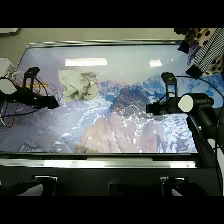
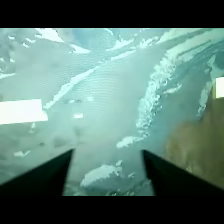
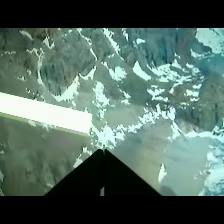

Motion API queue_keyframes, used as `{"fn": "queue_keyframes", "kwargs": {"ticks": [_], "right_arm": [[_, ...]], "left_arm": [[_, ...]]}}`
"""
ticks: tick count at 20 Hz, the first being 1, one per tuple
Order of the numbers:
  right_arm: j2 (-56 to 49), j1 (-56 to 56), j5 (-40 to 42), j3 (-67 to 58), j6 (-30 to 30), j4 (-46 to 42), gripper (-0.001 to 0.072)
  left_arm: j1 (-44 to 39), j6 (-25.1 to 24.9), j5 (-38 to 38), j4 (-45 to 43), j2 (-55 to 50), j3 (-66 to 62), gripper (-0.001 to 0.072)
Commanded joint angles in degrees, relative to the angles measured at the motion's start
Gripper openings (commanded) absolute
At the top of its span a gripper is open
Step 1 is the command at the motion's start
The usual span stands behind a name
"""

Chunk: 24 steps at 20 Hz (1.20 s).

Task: Fold the clothes and pants, and hang the long-sleeved shirts on hangers.

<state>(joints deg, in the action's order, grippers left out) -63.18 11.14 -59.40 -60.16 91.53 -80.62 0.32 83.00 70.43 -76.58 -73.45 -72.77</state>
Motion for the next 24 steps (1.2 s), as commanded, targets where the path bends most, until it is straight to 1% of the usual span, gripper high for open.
{"fn": "queue_keyframes", "kwargs": {"ticks": [1,2,3,4,5,9,11,13,14,15,16,18,20,22,24], "right_arm": [[0.04,0.07,0.66,-0.07,1.07,0.92,0.0041],[0.04,0.07,-0.02,-0.07,1.31,0.90,0.0078],[0.04,0.07,-0.76,-0.07,1.49,0.90,0.0145],[0.04,0.07,-1.55,-0.07,1.49,0.90,0.0186],[0.04,0.07,-2.27,-0.07,1.49,0.90,0.0206],[0.04,0.07,-4.33,-0.07,1.49,0.92,0.0211],[0.02,0.07,-4.76,-0.07,1.49,0.90,0.0211],[0.02,0.07,-4.83,-0.07,1.49,0.90,0.0212],[0.04,0.07,-5.03,-0.07,1.49,0.92,0.0212],[0.04,0.07,-5.55,-0.07,1.49,0.92,0.0212],[0.04,0.07,-6.71,-0.07,1.77,0.94,0.0212],[0.09,0.07,-10.47,-0.07,2.32,0.94,0.0211],[0.59,0.07,-15.02,-0.07,2.03,0.94,0.0211],[2.40,0.07,-17.97,-0.04,0.13,0.87,0.0211],[5.62,0.07,-20.09,-0.04,-0.50,-0.24,0.0211]], "left_arm": [[-0.04,5.29,-8.15,-0.02,-2.19,-3.91,0.0720],[-0.04,6.93,-9.46,-0.02,-4.98,-7.39,0.0720],[-0.17,8.22,-9.29,-0.02,-9.38,-11.69,0.0720],[-0.31,9.01,-8.61,-0.04,-14.23,-15.67,0.0720],[-0.63,9.03,-8.07,0.00,-19.78,-19.74,0.0720],[-2.29,10.71,-7.93,0.04,-38.21,-32.00,0.0720],[-3.45,10.69,-7.89,0.04,-43.82,-36.02,0.0720],[-4.48,10.64,-7.93,0.04,-45.88,-37.97,0.0720],[-4.79,10.56,-7.52,0.31,-45.77,-38.36,0.0607],[-4.76,9.38,-4.87,1.16,-45.46,-39.17,0.0183],[-4.74,6.58,-1.18,2.29,-45.00,-40.26,0.0016],[-4.87,5.79,6.47,2.67,-42.73,-41.16,0.0014],[-6.14,6.14,13.18,6.01,-38.86,-40.44,0.0013],[-10.01,6.19,16.35,8.72,-33.57,-37.35,0.0012],[-16.20,9.49,16.31,9.22,-28.11,-31.93,0.0012]]}}
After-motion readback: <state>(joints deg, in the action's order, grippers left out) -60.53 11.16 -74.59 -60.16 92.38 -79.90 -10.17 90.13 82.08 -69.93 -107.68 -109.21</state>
